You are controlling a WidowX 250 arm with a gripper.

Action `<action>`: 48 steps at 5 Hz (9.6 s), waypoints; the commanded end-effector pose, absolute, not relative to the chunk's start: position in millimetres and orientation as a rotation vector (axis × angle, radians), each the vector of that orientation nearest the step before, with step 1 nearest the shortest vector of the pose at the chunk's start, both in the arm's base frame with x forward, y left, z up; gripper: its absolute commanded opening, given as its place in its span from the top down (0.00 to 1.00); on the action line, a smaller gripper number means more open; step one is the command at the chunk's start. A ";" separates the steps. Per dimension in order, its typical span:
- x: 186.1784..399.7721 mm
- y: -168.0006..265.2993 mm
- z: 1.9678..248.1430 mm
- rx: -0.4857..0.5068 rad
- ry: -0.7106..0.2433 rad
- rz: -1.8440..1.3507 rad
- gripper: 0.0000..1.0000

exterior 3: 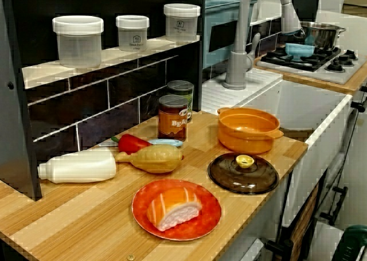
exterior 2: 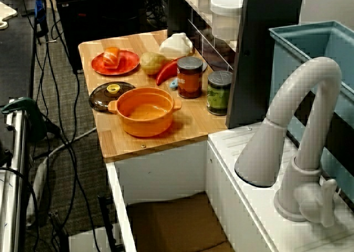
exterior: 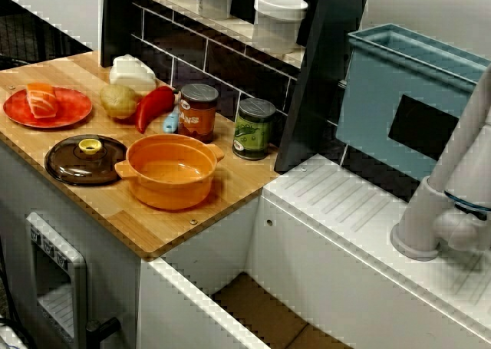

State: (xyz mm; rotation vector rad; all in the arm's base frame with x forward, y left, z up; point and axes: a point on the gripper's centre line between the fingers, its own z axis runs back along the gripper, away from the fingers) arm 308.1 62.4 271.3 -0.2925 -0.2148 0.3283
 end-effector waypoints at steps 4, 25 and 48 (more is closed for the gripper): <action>303.2 127.0 247.4 -0.205 -0.324 0.360 0.00; 273.5 198.9 84.5 0.258 -0.511 1.159 0.00; 279.8 138.1 139.4 0.058 -0.215 0.822 1.00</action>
